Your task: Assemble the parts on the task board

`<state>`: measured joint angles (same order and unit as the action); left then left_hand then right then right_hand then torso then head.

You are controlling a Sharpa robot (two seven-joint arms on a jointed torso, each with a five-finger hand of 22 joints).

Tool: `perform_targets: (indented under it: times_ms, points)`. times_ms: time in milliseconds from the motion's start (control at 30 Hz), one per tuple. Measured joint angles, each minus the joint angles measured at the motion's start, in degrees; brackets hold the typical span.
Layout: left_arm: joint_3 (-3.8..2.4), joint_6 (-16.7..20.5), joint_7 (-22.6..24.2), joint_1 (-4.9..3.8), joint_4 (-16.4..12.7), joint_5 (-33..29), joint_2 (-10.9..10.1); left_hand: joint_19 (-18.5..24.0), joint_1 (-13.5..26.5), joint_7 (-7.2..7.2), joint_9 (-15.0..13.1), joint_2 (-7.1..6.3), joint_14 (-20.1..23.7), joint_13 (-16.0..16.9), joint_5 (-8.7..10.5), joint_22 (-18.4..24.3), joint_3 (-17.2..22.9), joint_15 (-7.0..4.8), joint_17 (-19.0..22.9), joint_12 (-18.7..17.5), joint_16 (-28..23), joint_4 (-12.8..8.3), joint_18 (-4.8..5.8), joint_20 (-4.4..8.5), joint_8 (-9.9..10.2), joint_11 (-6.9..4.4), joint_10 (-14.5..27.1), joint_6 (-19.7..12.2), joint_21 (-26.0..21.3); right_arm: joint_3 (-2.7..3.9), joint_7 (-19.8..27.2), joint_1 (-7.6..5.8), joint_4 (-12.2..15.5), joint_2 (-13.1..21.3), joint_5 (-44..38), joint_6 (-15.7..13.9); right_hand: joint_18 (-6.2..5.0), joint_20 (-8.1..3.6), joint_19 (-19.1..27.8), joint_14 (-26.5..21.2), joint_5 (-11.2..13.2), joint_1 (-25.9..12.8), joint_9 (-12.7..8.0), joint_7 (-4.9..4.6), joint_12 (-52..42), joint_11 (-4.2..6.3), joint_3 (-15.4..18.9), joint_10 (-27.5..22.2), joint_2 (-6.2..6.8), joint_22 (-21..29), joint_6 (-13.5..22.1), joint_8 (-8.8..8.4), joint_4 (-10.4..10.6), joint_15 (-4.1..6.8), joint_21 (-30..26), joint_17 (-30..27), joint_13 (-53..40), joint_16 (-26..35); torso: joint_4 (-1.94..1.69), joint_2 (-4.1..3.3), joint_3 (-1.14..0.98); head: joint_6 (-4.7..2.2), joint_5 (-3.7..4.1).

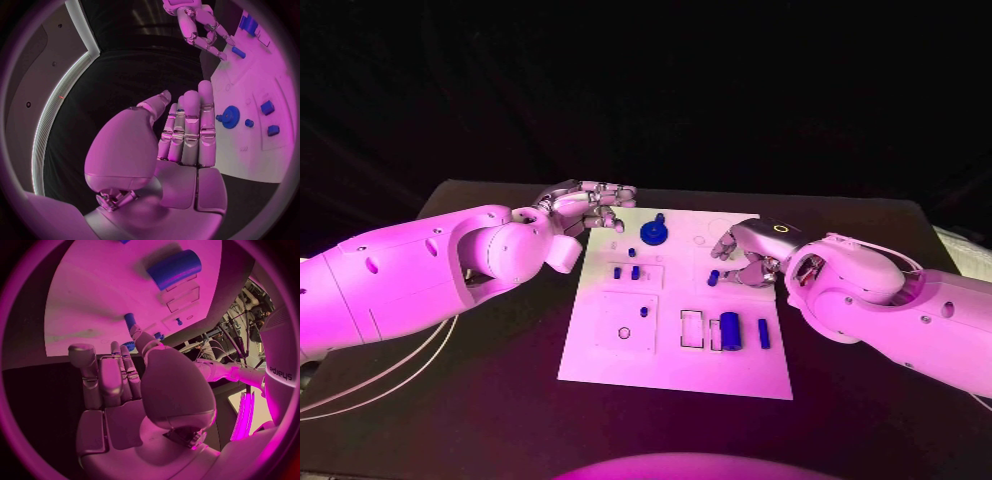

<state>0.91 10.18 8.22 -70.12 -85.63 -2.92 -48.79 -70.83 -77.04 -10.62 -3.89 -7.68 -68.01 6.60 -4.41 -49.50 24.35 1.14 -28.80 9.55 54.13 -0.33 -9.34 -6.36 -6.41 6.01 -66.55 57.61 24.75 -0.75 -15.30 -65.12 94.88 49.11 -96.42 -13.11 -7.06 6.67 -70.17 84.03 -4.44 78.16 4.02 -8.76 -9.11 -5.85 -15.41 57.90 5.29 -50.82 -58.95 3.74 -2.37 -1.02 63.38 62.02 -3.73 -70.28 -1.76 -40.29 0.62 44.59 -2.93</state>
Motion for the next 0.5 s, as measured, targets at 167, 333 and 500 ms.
perform_targets:
  times_ms: [167,333,500]
  points:
    - [0.02,0.0,0.0,0.0,0.0,0.0,0.0,0.0,0.0,0.0,0.0,0.0,0.0,0.0,0.0,0.0,0.0,0.0,0.0,0.0,0.0,0.0,0.0,0.0,0.0,0.0,0.0,0.0,0.0,-0.1,0.2,0.04,-0.3,-0.5,0.1,1.6,0.0,-0.41,-0.5,0.0,-0.3,0.3,0.1,0.23,-0.8,0.24,0.0,1.9,-0.29,-0.9,-0.9,0.0,0.0,0.0,0.6,0.0,0.0,0.0,0.06,-0.01,-0.01,0.07,-0.01]
    - [0.02,0.0,0.0,0.0,0.0,0.0,0.0,0.0,0.0,0.0,0.0,0.0,0.0,0.0,0.0,0.0,0.0,0.0,0.0,0.0,0.0,0.0,0.0,0.0,0.0,0.0,0.0,0.0,-0.2,-0.19,0.7,0.13,-0.5,-1.3,0.3,2.9,0.0,-0.62,-1.7,0.0,-0.3,0.8,0.2,0.26,-1.4,0.55,-0.5,3.4,-1.12,-2.5,-2.0,0.27,-0.1,0.0,1.7,0.3,0.0,-0.3,0.06,0.0,-0.02,0.15,-0.01]
    - [0.02,0.0,-0.1,0.0,0.1,0.0,0.0,0.0,0.0,0.0,0.0,0.0,0.0,0.0,0.0,0.1,-0.2,0.0,0.1,0.0,0.0,-0.2,0.0,0.0,0.0,-0.01,0.0,0.0,-0.2,-0.23,1.3,0.24,-0.9,-1.7,0.8,3.1,0.0,-0.72,-2.8,0.0,-0.2,1.2,0.3,0.17,-1.4,0.81,-1.8,5.1,-2.08,-4.6,-3.1,0.26,-0.2,0.44,3.3,1.3,0.0,-1.2,0.02,0.02,-0.02,0.22,-0.01]
